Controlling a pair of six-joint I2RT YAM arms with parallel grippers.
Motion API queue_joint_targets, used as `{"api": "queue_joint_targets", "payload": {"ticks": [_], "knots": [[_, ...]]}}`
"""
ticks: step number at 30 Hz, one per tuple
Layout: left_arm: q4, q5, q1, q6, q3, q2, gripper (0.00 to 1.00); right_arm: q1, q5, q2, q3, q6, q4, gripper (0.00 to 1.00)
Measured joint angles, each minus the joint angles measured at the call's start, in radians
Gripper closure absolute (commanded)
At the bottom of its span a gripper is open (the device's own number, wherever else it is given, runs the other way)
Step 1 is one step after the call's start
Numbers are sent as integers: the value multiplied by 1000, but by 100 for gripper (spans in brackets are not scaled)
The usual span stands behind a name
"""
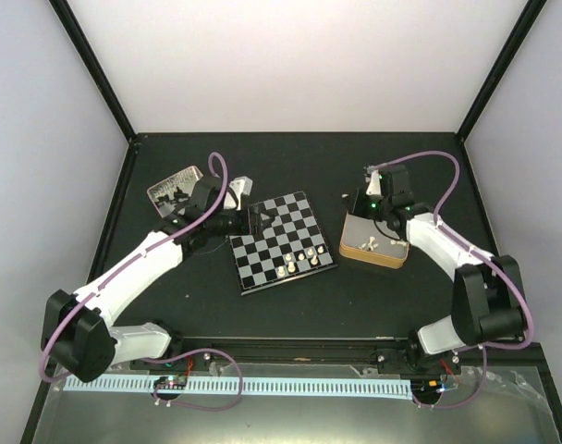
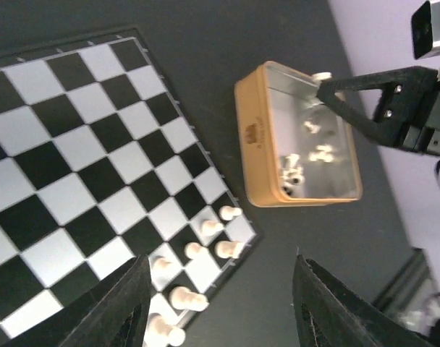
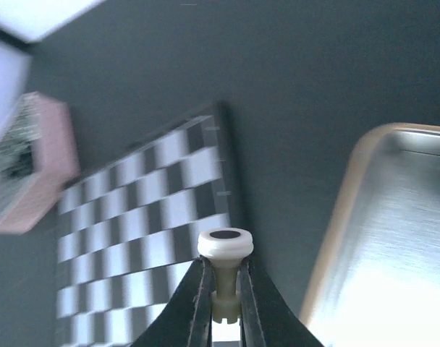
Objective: Set up the chess pieces on the board
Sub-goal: Place the chess piece on the chessboard.
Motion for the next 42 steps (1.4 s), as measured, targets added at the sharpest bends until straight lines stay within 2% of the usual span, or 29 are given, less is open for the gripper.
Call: {"api": "queue_joint_targets", "payload": {"ticks": [4, 9, 16, 24, 32, 39, 42], "knots": [[52, 166, 44, -62, -3, -1, 37, 64, -188, -72, -39, -21, 119, 94], [116, 348, 73, -144, -3, 0, 33, 183, -384, -73, -65, -29, 256, 94], [126, 439, 84, -159, -5, -1, 34, 310, -529, -26, -16, -64, 320, 94], [175, 455, 101, -231, -65, -21, 48, 355, -581, -9, 18, -83, 334, 94], [360, 452, 107, -406, -167, -72, 47, 360, -601, -9, 19, -84, 358, 94], [433, 455, 108, -489, -178, -73, 66, 363, -605, -9, 19, -84, 372, 94], [449, 464, 108, -515, -178, -71, 67, 365, -605, -9, 19, -84, 378, 94]]}}
